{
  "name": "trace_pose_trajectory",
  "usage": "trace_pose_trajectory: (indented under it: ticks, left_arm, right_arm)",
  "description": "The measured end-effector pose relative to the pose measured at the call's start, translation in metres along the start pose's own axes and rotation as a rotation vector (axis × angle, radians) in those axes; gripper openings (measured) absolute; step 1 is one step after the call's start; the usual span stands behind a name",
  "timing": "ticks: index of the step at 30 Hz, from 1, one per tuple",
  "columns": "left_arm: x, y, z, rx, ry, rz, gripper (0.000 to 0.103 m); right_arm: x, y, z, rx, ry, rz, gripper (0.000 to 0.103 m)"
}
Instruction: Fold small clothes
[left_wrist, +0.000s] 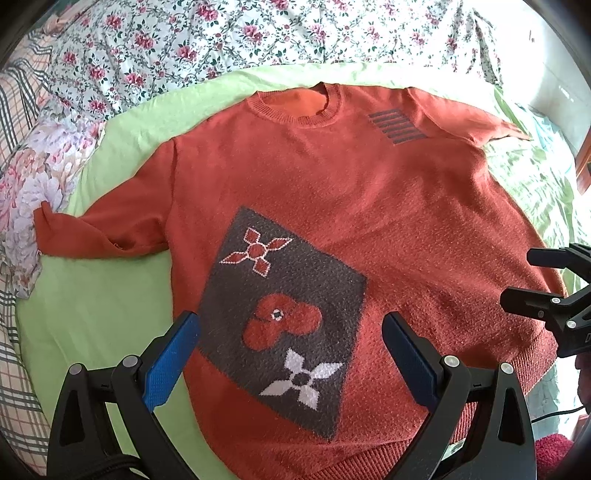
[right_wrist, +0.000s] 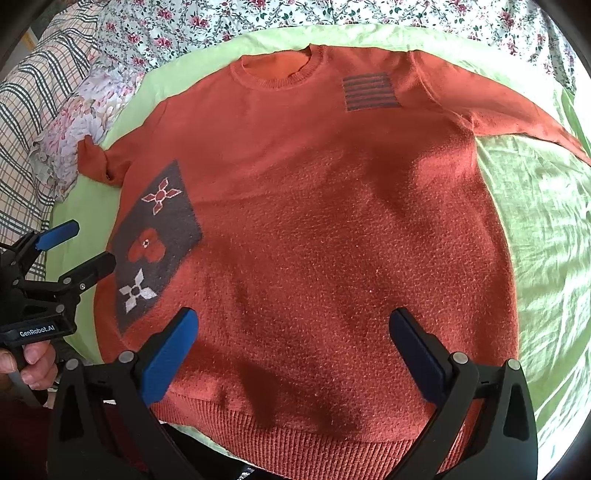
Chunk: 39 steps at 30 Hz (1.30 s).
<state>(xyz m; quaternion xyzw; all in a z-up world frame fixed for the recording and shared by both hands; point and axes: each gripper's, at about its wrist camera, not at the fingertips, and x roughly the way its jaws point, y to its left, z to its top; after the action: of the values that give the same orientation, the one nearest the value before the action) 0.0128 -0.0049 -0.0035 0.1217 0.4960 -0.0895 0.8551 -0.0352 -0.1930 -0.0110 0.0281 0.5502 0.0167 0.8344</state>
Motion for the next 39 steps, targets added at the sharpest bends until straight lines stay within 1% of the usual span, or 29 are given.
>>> trace_pose_trajectory:
  ticks: [3,6,8,11,16,20,24,29,33,36,38,39]
  left_arm:
    - [0.000,0.000,0.000,0.000,0.001,0.002,0.099]
    - [0.000,-0.001,0.000,0.000,0.000,0.004,0.099]
    - [0.000,-0.002,0.000,-0.002,-0.016,0.007,0.099]
    - [0.001,-0.003,0.000,-0.002,-0.019,0.006,0.099]
    - [0.004,-0.004,0.001,0.003,0.014,0.009,0.099]
    - [0.008,-0.005,0.002,0.006,0.038,0.005,0.099]
    - [0.013,-0.005,0.004,-0.008,0.052,-0.016,0.100]
    - [0.023,-0.005,0.012,-0.044,0.069,-0.058,0.100]
    - [0.031,-0.008,0.026,-0.053,0.078,-0.054,0.100]
    - [0.038,-0.011,0.040,-0.063,0.090,-0.057,0.100]
    - [0.042,-0.011,0.047,-0.075,0.098,-0.062,0.100]
    - [0.045,-0.012,0.052,-0.081,0.101,-0.065,0.100]
  right_arm:
    - [0.001,-0.001,0.000,0.002,0.024,-0.012,0.103]
    - [0.001,0.000,0.000,0.003,0.023,-0.009,0.103]
    - [0.001,0.000,0.000,0.001,0.028,-0.014,0.103]
    - [0.001,-0.002,0.001,0.010,0.041,0.000,0.103]
    - [0.000,-0.003,0.001,0.022,0.032,0.024,0.103]
    - [0.000,-0.007,0.000,0.022,0.033,0.008,0.103]
    - [0.000,-0.015,-0.001,0.035,0.033,0.003,0.103]
    - [-0.003,-0.040,0.000,0.095,0.025,0.008,0.103]
    - [-0.007,-0.069,0.004,0.163,0.025,0.009,0.103]
    - [-0.011,-0.099,0.012,0.213,0.007,-0.004,0.103]
    - [-0.016,-0.125,0.019,0.254,-0.011,-0.027,0.103]
    - [-0.017,-0.138,0.023,0.277,-0.020,-0.024,0.103]
